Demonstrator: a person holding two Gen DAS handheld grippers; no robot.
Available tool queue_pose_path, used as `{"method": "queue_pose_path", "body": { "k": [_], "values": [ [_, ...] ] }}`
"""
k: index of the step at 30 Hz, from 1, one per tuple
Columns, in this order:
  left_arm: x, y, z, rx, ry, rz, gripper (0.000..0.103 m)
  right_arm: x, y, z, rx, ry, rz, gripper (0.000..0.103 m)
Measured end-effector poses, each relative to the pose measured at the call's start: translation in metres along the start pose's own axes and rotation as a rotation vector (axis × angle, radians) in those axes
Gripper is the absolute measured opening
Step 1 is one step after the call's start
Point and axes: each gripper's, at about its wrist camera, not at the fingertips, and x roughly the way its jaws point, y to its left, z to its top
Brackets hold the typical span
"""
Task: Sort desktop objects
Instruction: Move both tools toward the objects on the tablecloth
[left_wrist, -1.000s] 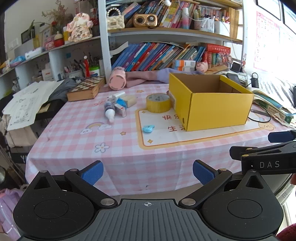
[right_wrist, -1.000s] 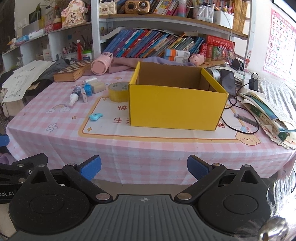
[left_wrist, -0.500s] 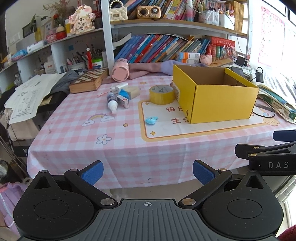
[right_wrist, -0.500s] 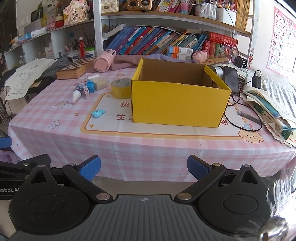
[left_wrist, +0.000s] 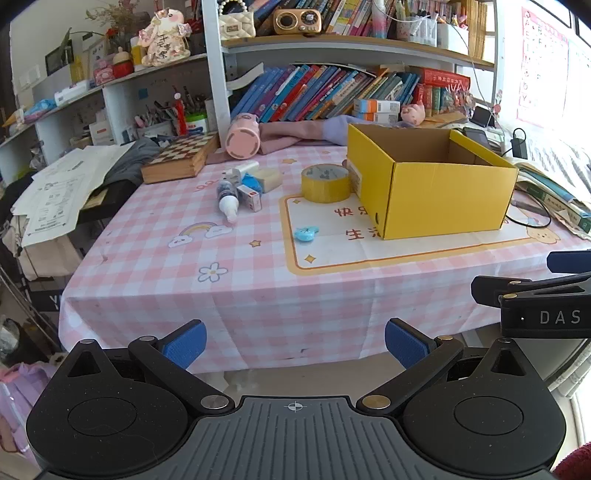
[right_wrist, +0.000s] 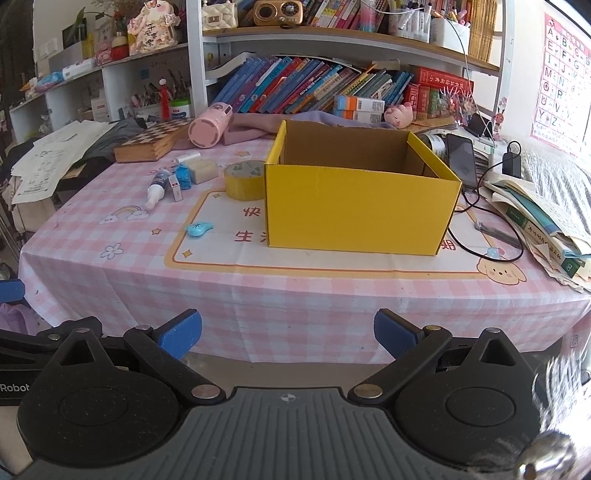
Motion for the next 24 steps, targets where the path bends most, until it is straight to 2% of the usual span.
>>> {"method": "queue_pose_path", "body": {
  "k": [10,13,18,24],
  "values": [
    [-0.008,0.028,-0.008,-0.039,-0.010,0.021,0.103,0.001,0.022,0.004,-0.024,-0.013,0.043,0.098],
    [-0.010,0.037,-0.009,-0.051,-0.018,0.024,0.103,0.002,0.030,0.006,-0.031,-0.017,0.063,0.092],
    [-0.014,0.051,-0.011,-0.080,-0.026,0.029,0.103,0.006,0.044,0.011,-0.044,-0.019,0.100,0.076],
    [-0.014,0.064,-0.009,-0.105,-0.049,0.040,0.103,0.013,0.058,0.020,-0.077,-0.036,0.110,0.072]
  ]
}}
